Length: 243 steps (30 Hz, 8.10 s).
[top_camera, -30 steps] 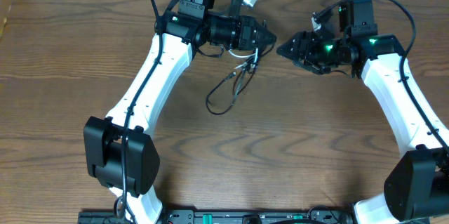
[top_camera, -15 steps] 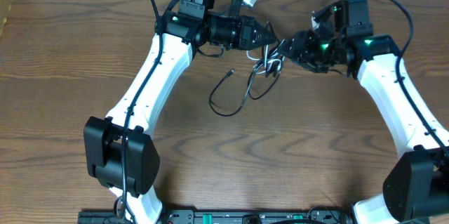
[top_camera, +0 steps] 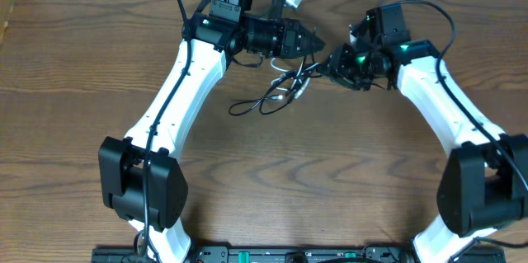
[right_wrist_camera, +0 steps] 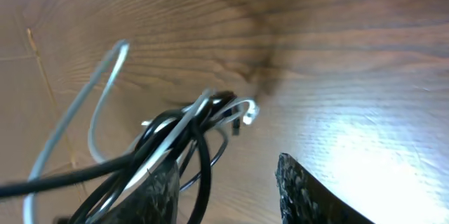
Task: Untangle cables
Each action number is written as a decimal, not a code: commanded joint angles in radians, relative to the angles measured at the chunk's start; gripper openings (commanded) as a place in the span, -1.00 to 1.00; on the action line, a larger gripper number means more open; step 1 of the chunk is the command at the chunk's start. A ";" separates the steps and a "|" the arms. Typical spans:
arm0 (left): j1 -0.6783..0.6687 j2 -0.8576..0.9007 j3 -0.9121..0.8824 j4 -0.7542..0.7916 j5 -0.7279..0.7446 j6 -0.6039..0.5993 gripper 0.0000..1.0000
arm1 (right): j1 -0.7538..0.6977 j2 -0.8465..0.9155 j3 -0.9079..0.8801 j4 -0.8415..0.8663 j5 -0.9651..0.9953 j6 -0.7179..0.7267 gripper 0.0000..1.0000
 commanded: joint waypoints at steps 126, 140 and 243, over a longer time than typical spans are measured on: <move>-0.268 0.400 -0.032 -0.142 -0.388 0.912 -0.30 | -0.173 -0.443 0.062 -0.251 -0.244 -0.219 -0.98; -0.097 0.319 0.015 -0.130 -0.390 0.628 -0.85 | -0.586 -0.442 0.062 -0.529 0.034 -0.297 -0.98; -0.035 -0.192 0.009 0.074 -0.277 -0.537 -0.85 | 0.024 -0.294 -0.053 0.144 0.156 -0.109 -0.98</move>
